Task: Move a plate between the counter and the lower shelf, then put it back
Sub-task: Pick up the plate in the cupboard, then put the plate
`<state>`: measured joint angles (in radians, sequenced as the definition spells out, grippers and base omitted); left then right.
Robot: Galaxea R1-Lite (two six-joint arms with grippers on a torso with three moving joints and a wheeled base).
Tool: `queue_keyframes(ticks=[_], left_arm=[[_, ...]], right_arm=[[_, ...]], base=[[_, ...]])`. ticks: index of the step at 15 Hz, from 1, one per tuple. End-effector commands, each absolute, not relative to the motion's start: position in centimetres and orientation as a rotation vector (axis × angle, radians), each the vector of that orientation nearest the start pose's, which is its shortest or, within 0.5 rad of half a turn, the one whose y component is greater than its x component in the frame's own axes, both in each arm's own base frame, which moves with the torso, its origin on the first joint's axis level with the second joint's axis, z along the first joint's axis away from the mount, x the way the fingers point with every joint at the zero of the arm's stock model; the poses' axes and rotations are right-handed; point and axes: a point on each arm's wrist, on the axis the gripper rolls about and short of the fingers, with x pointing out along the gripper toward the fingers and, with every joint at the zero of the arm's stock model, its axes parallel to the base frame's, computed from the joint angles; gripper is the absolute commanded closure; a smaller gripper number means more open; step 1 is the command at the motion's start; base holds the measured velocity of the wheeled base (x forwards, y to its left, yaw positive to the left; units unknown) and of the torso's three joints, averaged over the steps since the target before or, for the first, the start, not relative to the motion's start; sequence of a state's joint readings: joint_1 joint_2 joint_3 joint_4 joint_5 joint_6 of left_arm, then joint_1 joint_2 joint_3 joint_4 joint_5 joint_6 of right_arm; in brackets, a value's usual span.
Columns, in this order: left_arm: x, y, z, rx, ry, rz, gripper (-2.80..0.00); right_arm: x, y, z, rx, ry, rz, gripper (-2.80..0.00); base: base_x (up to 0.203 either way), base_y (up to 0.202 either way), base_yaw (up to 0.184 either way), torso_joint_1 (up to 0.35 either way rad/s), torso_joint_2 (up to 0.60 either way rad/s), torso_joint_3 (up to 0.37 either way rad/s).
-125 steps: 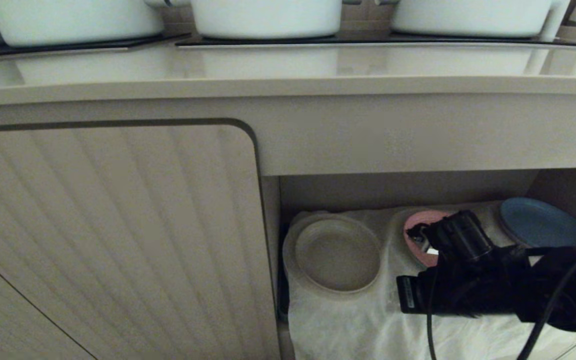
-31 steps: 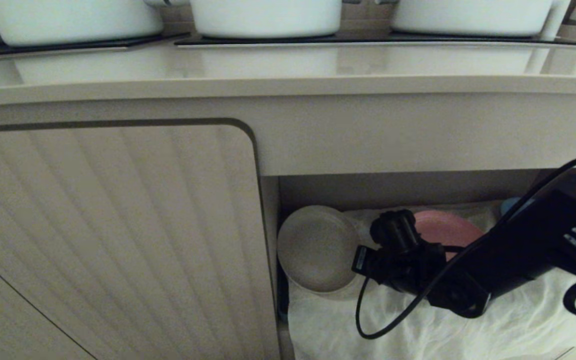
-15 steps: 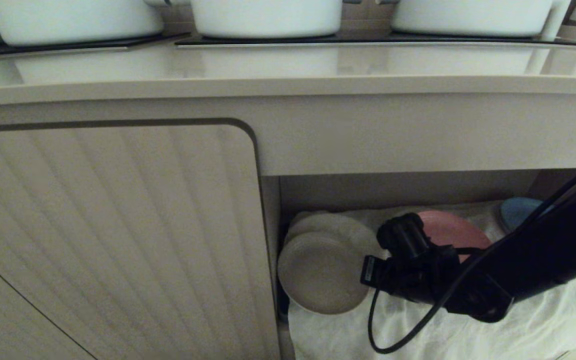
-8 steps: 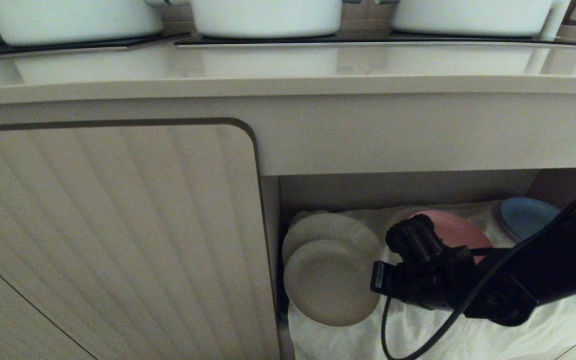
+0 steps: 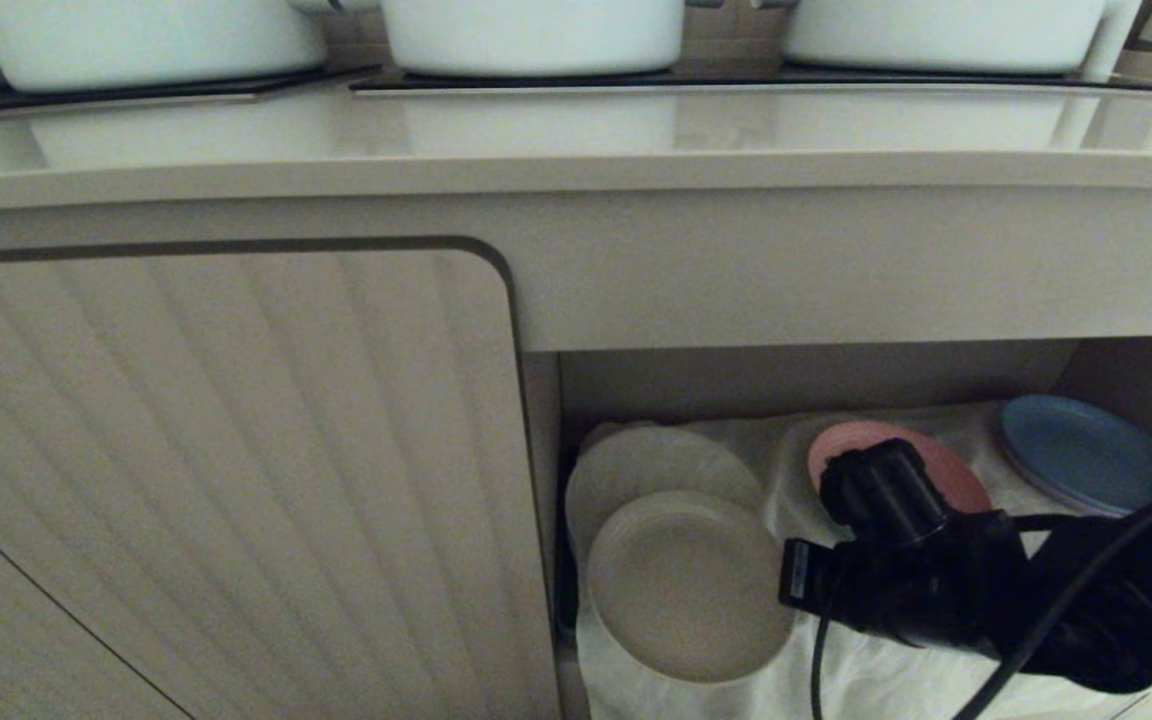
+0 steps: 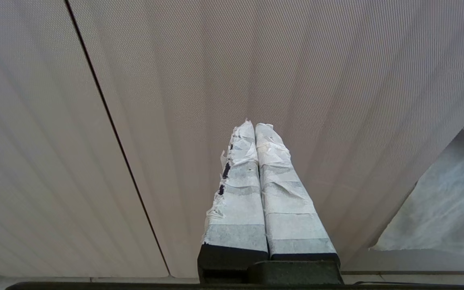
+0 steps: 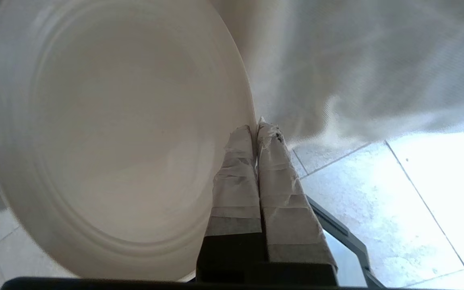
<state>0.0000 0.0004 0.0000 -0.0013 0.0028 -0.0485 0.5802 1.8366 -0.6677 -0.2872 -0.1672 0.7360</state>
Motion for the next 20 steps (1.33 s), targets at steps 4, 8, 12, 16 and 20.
queue_keyframes(ticks=[4,8,12,16,20], left_arm=[[-2.3,0.0,7.6,-0.049,-0.002,0.003,0.0],[-2.3,0.0,7.6,-0.049,-0.002,0.003,0.0],[-2.3,0.0,7.6,-0.049,-0.002,0.003,0.0],[-2.3,0.0,7.6,-0.049,-0.002,0.003,0.0],[-2.3,0.0,7.6,-0.049,-0.002,0.003,0.0]], right_arm=[[21.3,13.5,9.6,0.379,0.875,0.08,0.0],[19.2,12.1,9.9,0.363,0.9,0.068,0.0],[17.1,10.7,10.3,0.365,0.893,0.071,0.0],[15.1,9.4,10.3,0.327,0.881,0.083,0.0],[14.0,8.0,10.6,0.335,0.845,0.032,0.0]], base=[[0.0,0.0,0.0,0.0,0.0,0.0],[0.0,0.0,0.0,0.0,0.0,0.0],[0.0,0.0,0.0,0.0,0.0,0.0],[0.0,0.0,0.0,0.0,0.0,0.0],[0.0,0.0,0.0,0.0,0.0,0.0]])
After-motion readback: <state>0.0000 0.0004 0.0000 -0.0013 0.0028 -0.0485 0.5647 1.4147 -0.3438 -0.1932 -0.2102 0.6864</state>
